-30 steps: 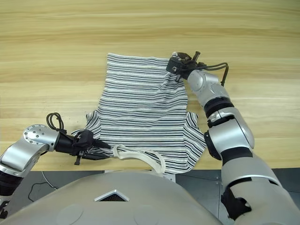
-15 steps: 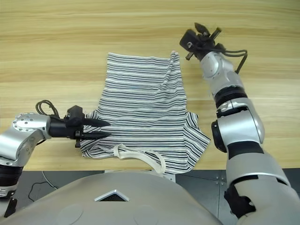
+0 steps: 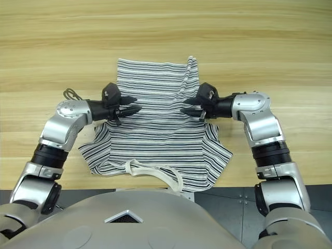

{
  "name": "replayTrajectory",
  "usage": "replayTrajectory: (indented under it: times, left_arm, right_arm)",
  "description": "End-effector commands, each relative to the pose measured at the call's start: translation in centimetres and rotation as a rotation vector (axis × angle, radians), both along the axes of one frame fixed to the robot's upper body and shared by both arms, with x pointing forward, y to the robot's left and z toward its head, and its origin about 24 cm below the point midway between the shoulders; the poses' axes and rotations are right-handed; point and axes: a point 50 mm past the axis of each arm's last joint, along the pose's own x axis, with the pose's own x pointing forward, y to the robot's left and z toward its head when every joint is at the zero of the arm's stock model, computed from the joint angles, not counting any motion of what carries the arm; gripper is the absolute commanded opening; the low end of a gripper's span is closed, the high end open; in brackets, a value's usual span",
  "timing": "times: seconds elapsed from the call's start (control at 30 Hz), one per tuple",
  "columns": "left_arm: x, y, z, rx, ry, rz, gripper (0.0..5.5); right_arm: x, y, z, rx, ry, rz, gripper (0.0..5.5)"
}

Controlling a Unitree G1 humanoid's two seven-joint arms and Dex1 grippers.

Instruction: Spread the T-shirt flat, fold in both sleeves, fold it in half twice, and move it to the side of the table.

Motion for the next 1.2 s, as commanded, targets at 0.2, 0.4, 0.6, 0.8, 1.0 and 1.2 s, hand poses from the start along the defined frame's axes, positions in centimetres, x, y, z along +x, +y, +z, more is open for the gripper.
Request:
replayTrajectory:
  times: [0.2,0.4,0.6,0.8,1.0,1.2]
  left_arm:
    - [0.3,2.1,-4.7,0.303,0.049,-0.044,1.86]
    - [3.1,2.2,-4.2,0.337,-0.047,0.063,1.86]
    - [6.5,1.6,-2.1,0.313,-0.183,0.199,1.86]
    - [7.0,0.8,-1.5,0.264,-0.199,0.178,1.86]
    - [7.0,0.4,-1.6,0.262,-0.197,0.16,1.86]
    - [7.0,0.4,-1.7,0.274,-0.196,0.151,1.86]
  right_arm:
    - [0.8,0.1,-3.4,-0.288,-0.105,-0.036,1.56]
    - [3.5,1.5,-4.6,-0.309,-0.187,-0.151,1.56]
    - [5.6,1.8,-3.6,-0.249,-0.263,-0.233,1.56]
    - [6.8,2.8,1.5,-0.018,-0.356,-0.194,1.56]
    - [7.4,3.5,7.5,0.122,-0.465,-0.143,1.56]
    - [3.8,8.3,4.2,0.167,-0.322,0.018,1.56]
